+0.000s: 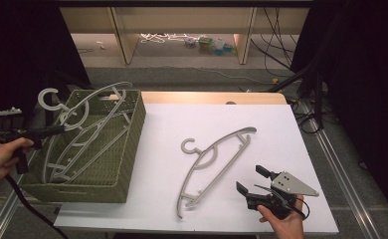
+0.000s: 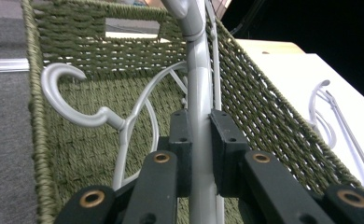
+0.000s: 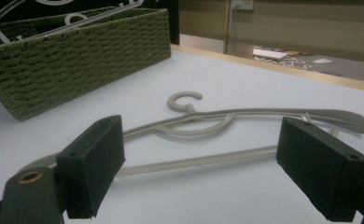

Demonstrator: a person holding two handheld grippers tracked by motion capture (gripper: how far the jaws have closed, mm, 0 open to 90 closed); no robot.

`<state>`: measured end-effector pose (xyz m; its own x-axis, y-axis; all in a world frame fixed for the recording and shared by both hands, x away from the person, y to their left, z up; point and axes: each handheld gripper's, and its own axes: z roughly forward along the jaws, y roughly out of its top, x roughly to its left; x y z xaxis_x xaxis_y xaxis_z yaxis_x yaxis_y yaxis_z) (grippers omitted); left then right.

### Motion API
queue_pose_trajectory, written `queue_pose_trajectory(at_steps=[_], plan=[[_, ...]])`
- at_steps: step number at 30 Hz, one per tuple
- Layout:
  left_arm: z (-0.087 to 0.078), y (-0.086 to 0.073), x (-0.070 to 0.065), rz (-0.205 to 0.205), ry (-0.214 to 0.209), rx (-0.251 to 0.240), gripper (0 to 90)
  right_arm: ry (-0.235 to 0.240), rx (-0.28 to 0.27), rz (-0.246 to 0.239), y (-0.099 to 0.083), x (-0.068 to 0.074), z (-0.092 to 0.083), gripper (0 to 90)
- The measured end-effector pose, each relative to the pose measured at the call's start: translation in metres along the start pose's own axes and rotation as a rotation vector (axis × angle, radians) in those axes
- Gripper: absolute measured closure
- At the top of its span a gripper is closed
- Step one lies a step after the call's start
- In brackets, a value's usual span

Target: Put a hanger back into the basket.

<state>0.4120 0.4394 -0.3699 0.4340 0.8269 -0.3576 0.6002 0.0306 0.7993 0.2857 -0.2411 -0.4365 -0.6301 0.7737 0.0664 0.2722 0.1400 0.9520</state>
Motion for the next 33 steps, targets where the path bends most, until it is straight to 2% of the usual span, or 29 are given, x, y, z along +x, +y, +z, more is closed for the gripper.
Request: queue_pose_trajectory(at_steps=[9, 14, 18, 22, 23, 26, 33], plan=[[0.005, -0.003, -0.002, 0.026, -0.025, 0.014, 80.0, 0.008, -0.003, 0.005, 0.0, 0.0, 0.0, 16.1], [0.009, -0.002, -0.002, 0.058, -0.033, 0.043, 80.0, 0.008, -0.005, 0.006, 0.0, 0.0, 0.0, 16.1], [0.011, -0.003, 0.0, 0.071, -0.028, 0.067, 80.0, 0.009, -0.005, 0.005, 0.0, 0.0, 0.0, 16.1], [0.009, -0.006, 0.007, 0.071, 0.019, 0.1, 79.9, 0.002, -0.007, 0.004, 0.0, -0.001, 0.0, 16.1], [0.008, -0.007, 0.009, 0.059, 0.011, 0.09, 79.9, 0.006, -0.006, 0.004, 0.0, -0.001, 0.0, 16.1], [0.009, -0.009, 0.011, 0.064, -0.005, 0.087, 79.9, 0.006, -0.004, 0.004, 0.0, 0.0, 0.0, 16.1], [0.023, -0.011, 0.007, 0.07, 0.017, 0.132, 79.8, 0.004, -0.004, 0.002, 0.0, 0.0, 0.0, 16.1]])
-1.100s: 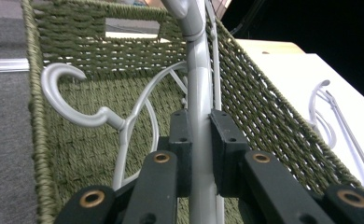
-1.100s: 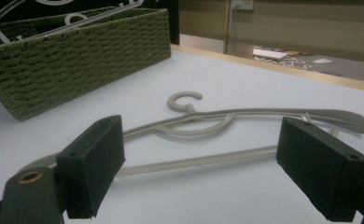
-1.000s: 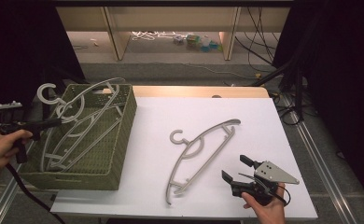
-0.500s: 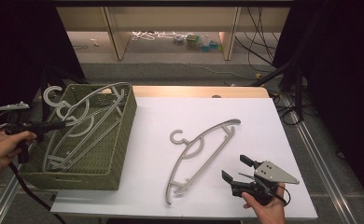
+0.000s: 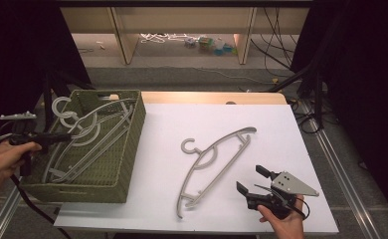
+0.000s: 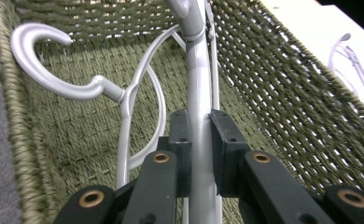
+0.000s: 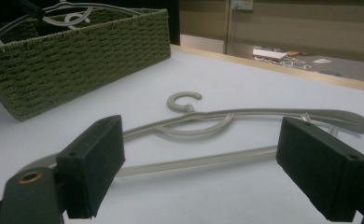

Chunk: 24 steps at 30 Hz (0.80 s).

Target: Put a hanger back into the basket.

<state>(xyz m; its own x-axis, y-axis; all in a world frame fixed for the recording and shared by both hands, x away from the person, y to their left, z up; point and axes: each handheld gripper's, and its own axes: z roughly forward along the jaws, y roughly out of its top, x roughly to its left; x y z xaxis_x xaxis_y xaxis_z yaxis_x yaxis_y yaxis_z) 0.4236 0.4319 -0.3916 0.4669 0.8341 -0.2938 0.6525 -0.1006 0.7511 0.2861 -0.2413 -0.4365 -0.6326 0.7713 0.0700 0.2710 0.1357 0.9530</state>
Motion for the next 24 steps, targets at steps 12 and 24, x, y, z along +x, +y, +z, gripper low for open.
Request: queue_pose_trajectory(at_steps=[12, 24], plan=[[0.021, -0.001, -0.002, -0.035, 0.068, 0.091, 79.0, -0.006, 0.002, -0.006, 0.0, 0.0, -0.001, 16.1], [0.015, 0.002, -0.003, -0.139, 0.101, 0.049, 65.3, -0.004, -0.001, -0.006, 0.0, 0.0, -0.001, 16.1]])
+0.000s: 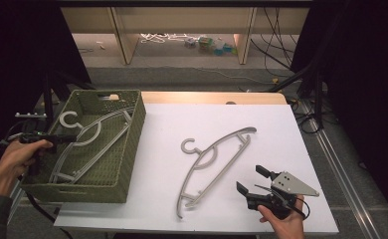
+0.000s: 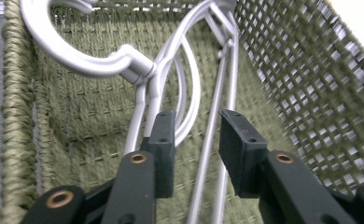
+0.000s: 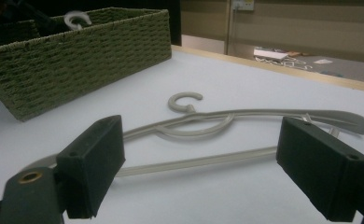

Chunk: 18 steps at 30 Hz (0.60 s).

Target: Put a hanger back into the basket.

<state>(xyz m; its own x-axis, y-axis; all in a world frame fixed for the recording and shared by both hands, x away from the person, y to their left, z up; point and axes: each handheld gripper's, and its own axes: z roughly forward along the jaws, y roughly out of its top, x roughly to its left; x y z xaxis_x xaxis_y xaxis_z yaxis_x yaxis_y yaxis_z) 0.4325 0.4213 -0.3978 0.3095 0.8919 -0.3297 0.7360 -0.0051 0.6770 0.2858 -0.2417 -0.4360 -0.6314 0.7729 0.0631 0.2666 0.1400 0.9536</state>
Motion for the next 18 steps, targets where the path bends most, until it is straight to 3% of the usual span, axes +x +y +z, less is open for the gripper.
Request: queue_pose_trajectory(at_steps=[6, 11, 18], plan=[[-0.014, 0.005, -0.016, -0.007, -0.027, -0.064, 54.9, -0.004, 0.0, 0.0, 0.0, 0.0, 0.0, 16.1], [-0.031, 0.01, -0.036, -0.035, -0.029, -0.106, 40.4, -0.002, -0.004, -0.001, 0.0, 0.0, 0.0, 16.1], [-0.052, 0.009, -0.069, -0.045, -0.059, -0.198, 34.4, -0.002, -0.002, 0.001, 0.0, 0.0, 0.0, 16.0]])
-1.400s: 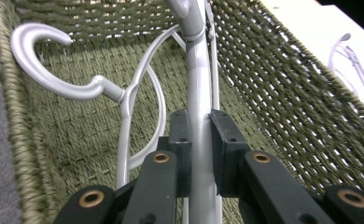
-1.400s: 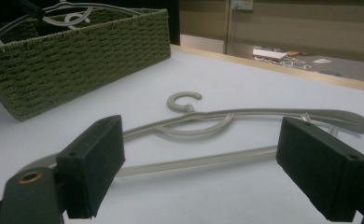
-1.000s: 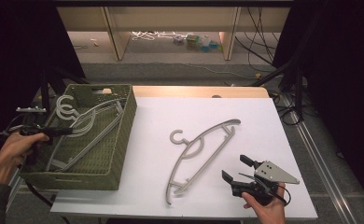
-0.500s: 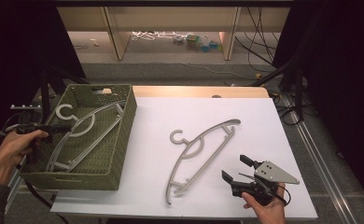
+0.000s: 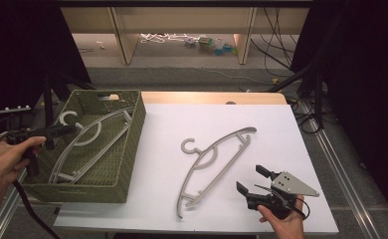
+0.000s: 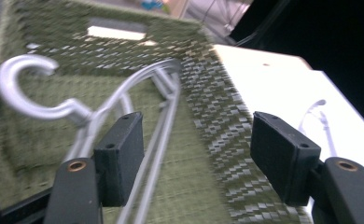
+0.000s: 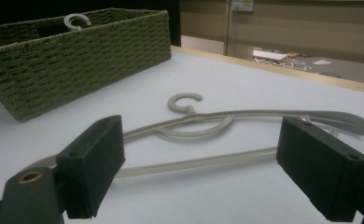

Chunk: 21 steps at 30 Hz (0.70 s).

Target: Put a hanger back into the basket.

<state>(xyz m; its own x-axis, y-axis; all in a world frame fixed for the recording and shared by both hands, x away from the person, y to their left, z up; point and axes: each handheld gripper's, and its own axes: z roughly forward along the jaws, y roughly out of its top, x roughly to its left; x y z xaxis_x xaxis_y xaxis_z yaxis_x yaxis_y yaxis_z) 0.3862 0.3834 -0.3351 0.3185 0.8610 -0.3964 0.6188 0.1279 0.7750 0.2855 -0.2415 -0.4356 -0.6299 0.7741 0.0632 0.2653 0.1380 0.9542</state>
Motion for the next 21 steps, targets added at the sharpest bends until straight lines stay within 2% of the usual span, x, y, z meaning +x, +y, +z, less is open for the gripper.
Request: queue_pose_trajectory(at_steps=[1, 3, 4, 5, 7, 10, 16, 21], plan=[[-0.002, 0.0, -0.006, 0.013, -0.005, -0.01, 33.8, 0.012, -0.016, 0.009, 0.0, 0.0, 0.001, 16.0], [-0.006, -0.001, -0.02, 0.033, -0.02, -0.031, 33.1, -0.002, -0.001, 0.0, 0.0, 0.0, -0.001, 16.0], [-0.009, -0.001, -0.027, 0.041, -0.023, -0.043, 33.0, -0.003, 0.025, -0.003, 0.001, -0.001, -0.003, 16.0], [-0.011, -0.002, -0.034, 0.05, -0.035, -0.053, 32.9, -0.002, -0.002, 0.0, 0.0, -0.001, -0.001, 16.0], [-0.014, -0.005, -0.051, 0.067, -0.052, -0.07, 31.7, -0.005, -0.006, -0.002, 0.0, 0.0, -0.001, 16.0], [-0.015, -0.01, -0.069, 0.07, -0.077, -0.086, 28.6, -0.004, -0.005, 0.0, 0.0, 0.0, -0.001, 16.0], [-0.007, -0.026, -0.105, 0.111, -0.139, -0.074, 25.0, 0.0, -0.004, -0.003, 0.0, 0.0, 0.0, 16.0], [0.002, -0.037, -0.129, 0.161, -0.153, -0.066, 21.9, -0.005, -0.005, -0.002, 0.0, 0.0, -0.001, 16.0]])
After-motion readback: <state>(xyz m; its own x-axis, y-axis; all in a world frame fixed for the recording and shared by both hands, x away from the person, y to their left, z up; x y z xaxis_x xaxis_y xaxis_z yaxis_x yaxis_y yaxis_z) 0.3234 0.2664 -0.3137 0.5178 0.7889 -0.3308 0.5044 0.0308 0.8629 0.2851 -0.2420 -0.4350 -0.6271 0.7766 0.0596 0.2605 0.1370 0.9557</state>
